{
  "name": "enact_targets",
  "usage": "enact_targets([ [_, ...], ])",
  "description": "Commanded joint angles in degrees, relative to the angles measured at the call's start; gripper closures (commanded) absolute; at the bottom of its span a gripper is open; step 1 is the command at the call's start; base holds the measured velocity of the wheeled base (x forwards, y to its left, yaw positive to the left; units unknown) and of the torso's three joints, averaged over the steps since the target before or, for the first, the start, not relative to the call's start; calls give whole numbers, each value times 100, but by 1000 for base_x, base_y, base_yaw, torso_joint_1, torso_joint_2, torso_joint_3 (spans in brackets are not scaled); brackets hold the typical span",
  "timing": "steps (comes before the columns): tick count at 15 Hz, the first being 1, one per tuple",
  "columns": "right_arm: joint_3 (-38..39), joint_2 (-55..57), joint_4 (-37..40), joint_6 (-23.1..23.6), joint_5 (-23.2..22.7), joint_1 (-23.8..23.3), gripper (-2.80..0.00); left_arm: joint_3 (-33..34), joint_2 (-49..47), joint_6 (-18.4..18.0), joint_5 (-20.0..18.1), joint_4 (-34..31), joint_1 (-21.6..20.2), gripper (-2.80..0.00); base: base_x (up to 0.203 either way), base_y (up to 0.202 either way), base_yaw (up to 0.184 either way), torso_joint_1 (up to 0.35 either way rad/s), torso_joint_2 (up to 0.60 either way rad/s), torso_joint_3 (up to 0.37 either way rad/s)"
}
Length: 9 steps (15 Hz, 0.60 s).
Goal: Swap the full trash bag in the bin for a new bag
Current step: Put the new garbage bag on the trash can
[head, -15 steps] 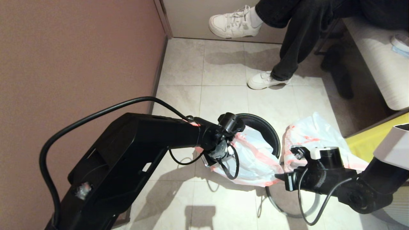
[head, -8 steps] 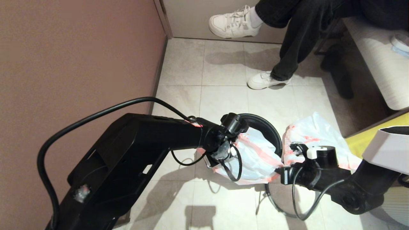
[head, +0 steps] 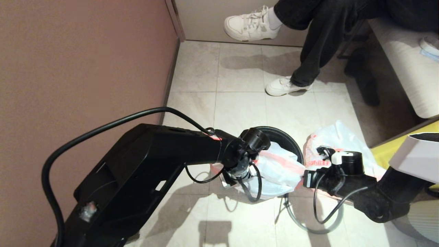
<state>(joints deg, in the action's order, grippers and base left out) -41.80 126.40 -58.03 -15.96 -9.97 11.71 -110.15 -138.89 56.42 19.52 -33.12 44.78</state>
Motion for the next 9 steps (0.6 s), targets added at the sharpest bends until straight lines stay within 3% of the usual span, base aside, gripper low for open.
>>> enact_targets([
  [1, -136, 9, -31, -110, 33, -125, 0, 125, 1, 20, -4, -53, 30, 0, 0, 0, 0, 0, 0, 0],
  [6, -336, -125, -34, -650, 205, -197, 0, 222, -24, -14, 7, -48, 90, 0, 0, 0, 0, 0, 0, 0],
  [9, -346, -133, -33, -717, 194, -184, 0, 231, -36, -126, -19, -42, 145, 0, 0, 0, 0, 0, 0, 0],
])
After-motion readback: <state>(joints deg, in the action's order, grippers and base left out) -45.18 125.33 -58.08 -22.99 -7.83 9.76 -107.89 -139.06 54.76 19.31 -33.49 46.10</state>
